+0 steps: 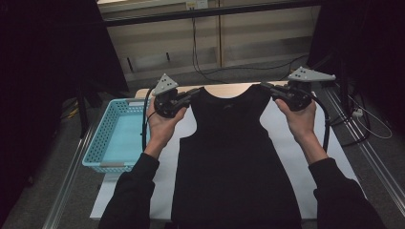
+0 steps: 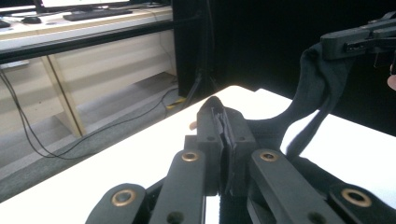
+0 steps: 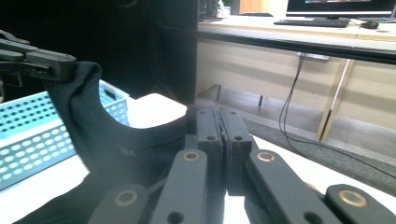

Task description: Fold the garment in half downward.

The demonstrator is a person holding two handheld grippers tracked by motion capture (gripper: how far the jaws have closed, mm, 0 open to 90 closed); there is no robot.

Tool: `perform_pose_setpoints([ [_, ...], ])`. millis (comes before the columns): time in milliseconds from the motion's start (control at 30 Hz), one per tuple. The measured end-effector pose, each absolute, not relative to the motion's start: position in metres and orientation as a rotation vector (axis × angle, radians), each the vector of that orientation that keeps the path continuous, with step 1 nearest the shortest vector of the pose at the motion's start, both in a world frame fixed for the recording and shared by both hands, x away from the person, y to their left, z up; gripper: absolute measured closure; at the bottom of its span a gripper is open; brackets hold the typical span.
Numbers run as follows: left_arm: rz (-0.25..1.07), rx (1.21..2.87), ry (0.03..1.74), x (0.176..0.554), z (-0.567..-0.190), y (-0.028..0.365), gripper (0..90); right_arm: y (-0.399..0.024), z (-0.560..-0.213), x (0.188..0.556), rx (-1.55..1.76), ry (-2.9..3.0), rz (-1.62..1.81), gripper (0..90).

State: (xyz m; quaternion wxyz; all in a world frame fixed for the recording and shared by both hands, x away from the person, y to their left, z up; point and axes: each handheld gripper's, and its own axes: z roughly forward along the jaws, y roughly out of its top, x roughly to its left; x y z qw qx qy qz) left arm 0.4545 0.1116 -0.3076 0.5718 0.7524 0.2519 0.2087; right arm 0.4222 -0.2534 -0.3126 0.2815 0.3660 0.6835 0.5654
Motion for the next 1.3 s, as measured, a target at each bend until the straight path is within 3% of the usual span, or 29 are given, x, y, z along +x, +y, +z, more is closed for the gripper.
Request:
perform_pose_setpoints([
  [433, 0.429, 1.792, 0.528, 0.407, -0.325, 0.12, 86.9, -0.258, -0.313, 0.361, 0.891, 1.887, 1.54, 88.0],
  [900, 0.373, 1.881, 0.487, 0.362, -0.358, 0.121, 86.9, -0.261, -0.345, 0.319, 0.89, 1.999, 1.491, 88.0],
  [1300, 0.249, 1.993, 0.451, 0.336, -0.399, 0.114, 86.9, -0.265, -0.385, 0.281, 0.923, 2.145, 1.443, 88.0],
])
